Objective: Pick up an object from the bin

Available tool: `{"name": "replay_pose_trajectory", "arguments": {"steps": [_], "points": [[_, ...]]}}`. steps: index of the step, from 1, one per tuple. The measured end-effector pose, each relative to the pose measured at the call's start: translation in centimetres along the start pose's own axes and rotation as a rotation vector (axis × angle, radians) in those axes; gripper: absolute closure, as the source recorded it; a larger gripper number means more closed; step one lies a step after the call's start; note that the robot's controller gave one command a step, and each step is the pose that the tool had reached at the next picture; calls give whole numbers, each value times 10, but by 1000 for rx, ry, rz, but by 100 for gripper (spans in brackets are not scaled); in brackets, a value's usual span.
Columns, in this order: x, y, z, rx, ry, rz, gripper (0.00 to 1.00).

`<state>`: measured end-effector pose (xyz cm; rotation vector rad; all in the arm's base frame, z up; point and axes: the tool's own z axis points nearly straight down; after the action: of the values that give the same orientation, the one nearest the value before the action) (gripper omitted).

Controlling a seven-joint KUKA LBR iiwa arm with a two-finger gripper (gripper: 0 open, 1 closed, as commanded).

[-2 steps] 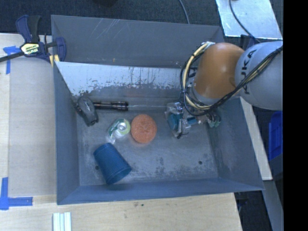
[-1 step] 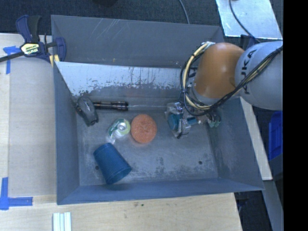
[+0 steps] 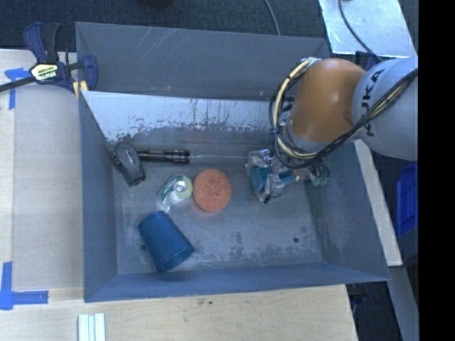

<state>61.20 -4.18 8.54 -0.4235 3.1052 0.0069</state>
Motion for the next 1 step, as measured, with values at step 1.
{"name": "replay_pose_trajectory", "arguments": {"steps": [1], "points": [[0, 0, -25, 0, 0, 3, 100]]}}
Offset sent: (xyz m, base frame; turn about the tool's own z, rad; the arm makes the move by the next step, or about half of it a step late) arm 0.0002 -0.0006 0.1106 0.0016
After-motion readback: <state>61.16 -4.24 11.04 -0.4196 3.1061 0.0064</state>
